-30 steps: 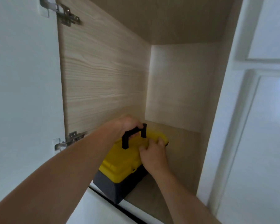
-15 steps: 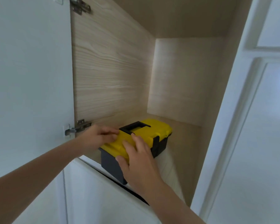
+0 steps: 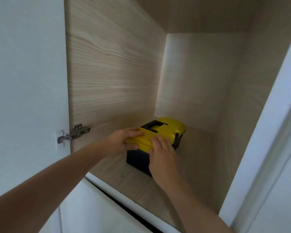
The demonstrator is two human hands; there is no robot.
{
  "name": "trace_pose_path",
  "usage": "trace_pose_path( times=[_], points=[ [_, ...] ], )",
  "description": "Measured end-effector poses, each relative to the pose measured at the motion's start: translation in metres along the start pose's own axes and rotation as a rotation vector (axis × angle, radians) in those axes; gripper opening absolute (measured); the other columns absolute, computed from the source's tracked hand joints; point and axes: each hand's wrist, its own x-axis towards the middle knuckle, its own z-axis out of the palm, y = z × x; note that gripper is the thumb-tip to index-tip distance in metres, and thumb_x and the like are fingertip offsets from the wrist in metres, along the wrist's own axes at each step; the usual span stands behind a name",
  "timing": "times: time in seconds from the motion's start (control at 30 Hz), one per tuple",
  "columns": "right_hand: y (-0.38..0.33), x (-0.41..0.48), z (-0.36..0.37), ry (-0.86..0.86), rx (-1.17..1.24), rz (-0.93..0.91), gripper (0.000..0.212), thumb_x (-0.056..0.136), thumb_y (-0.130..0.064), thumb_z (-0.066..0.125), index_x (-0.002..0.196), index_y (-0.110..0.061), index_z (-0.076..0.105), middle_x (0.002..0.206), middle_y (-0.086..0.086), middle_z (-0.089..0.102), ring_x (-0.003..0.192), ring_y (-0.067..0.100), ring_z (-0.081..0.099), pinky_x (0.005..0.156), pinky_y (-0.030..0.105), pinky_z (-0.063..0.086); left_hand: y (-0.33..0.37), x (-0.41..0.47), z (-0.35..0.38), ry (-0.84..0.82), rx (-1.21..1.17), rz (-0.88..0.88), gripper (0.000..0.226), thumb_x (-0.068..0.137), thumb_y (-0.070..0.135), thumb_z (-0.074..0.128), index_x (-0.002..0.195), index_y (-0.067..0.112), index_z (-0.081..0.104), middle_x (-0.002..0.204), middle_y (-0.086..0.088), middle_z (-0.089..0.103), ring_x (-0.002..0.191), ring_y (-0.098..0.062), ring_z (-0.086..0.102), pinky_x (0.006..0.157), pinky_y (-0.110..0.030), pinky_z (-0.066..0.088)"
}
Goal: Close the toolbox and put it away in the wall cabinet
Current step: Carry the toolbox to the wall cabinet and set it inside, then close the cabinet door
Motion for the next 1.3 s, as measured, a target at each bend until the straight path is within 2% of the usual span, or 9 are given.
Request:
trace_pose_path(
  times=[0.13, 0.3, 0.5, 0.63, 0.8, 0.93, 1.07, 1.2, 1.3],
  points=[
    [0.015, 0.021, 0.010, 0.025, -0.034, 0.130, 0.057, 0.098, -0.014, 0.041, 0.149, -0.019, 0.016, 0.162, 0.004, 0.009, 0.146, 0.036, 0.002, 0.116, 0.043, 0.015, 0.000, 0.035, 0.017, 0.020, 0.008, -0.016, 0.060, 0.090, 0.021, 0.063, 0.145, 0.023, 0.038, 0.159, -0.003, 0.024, 0.143, -0.024, 0.027, 0.110, -0.028, 0.027],
    [0.018, 0.025, 0.010, 0.030, -0.100, 0.146, 0.055, 0.098, -0.015, 0.039, 0.149, -0.019, 0.018, 0.161, 0.003, 0.012, 0.146, 0.034, 0.008, 0.114, 0.048, 0.022, 0.005, 0.022, 0.022, 0.024, 0.022, -0.020, 0.068, 0.092, 0.016, 0.060, 0.149, 0.025, 0.025, 0.161, -0.002, 0.014, 0.142, -0.021, 0.026, 0.100, -0.015, 0.023],
    [-0.002, 0.011, -0.007, 0.023, -0.184, 0.115, 0.058, 0.096, -0.017, 0.040, 0.149, -0.017, 0.016, 0.161, 0.009, 0.012, 0.145, 0.036, 0.011, 0.114, 0.052, 0.019, 0.014, -0.071, -0.002, 0.255, -0.115, -0.163, 0.082, 0.087, 0.022, 0.066, 0.147, 0.044, 0.016, 0.158, 0.006, 0.026, 0.138, -0.017, 0.034, 0.105, -0.028, 0.030],
    [-0.053, -0.005, -0.022, 0.066, -0.136, -0.149, 0.055, 0.099, -0.031, 0.036, 0.150, -0.022, 0.019, 0.162, 0.007, 0.010, 0.146, 0.033, 0.010, 0.115, 0.050, 0.018, 0.038, -0.152, -0.039, 0.540, -0.239, -0.242, 0.072, 0.087, 0.014, 0.067, 0.145, 0.034, 0.030, 0.145, 0.004, 0.042, 0.127, -0.014, 0.047, 0.100, -0.031, 0.041],
    [-0.164, -0.032, -0.057, 0.090, -0.064, -0.592, 0.055, 0.095, -0.029, 0.042, 0.148, -0.022, 0.028, 0.161, 0.009, 0.013, 0.145, 0.032, 0.014, 0.115, 0.048, 0.019, 0.081, -0.278, -0.084, 1.163, -0.115, -0.378, 0.048, 0.088, 0.007, 0.056, 0.130, 0.029, 0.048, 0.131, 0.011, 0.049, 0.104, -0.002, 0.057, 0.076, -0.033, 0.057],
    [-0.257, -0.065, -0.098, 0.192, 0.018, -0.864, 0.054, 0.093, -0.026, 0.048, 0.144, -0.014, 0.037, 0.157, 0.015, 0.026, 0.141, 0.037, 0.026, 0.110, 0.051, 0.030, 0.109, -0.381, -0.120, 1.493, 0.118, -0.527, 0.044, 0.086, 0.004, 0.051, 0.124, 0.025, 0.050, 0.127, 0.007, 0.050, 0.097, -0.007, 0.057, 0.083, -0.037, 0.053],
    [-0.332, -0.093, -0.121, 0.240, 0.061, -1.010, 0.054, 0.094, -0.027, 0.048, 0.145, -0.014, 0.037, 0.157, 0.015, 0.026, 0.141, 0.037, 0.026, 0.111, 0.052, 0.029, 0.113, -0.452, -0.153, 1.573, 0.234, -0.690, 0.051, 0.084, 0.003, 0.055, 0.131, 0.019, 0.046, 0.132, -0.004, 0.046, 0.109, -0.018, 0.052, 0.086, -0.036, 0.046],
    [-0.389, -0.105, -0.125, 0.251, 0.089, -1.090, 0.054, 0.095, -0.030, 0.045, 0.147, -0.017, 0.032, 0.159, 0.012, 0.020, 0.144, 0.035, 0.020, 0.114, 0.051, 0.022, 0.094, -0.482, -0.188, 1.520, 0.196, -0.768, 0.063, 0.081, 0.004, 0.057, 0.139, 0.017, 0.038, 0.142, -0.007, 0.039, 0.127, -0.026, 0.044, 0.098, -0.047, 0.045],
    [-0.416, -0.104, -0.117, 0.259, 0.079, -1.105, 0.055, 0.097, -0.032, 0.040, 0.148, -0.018, 0.027, 0.161, 0.010, 0.014, 0.146, 0.032, 0.013, 0.116, 0.049, 0.016, 0.074, -0.485, -0.213, 1.442, 0.121, -0.745, 0.067, 0.079, 0.001, 0.057, 0.140, 0.016, 0.036, 0.140, -0.007, 0.043, 0.123, -0.025, 0.048, 0.098, -0.041, 0.044]
  ],
)
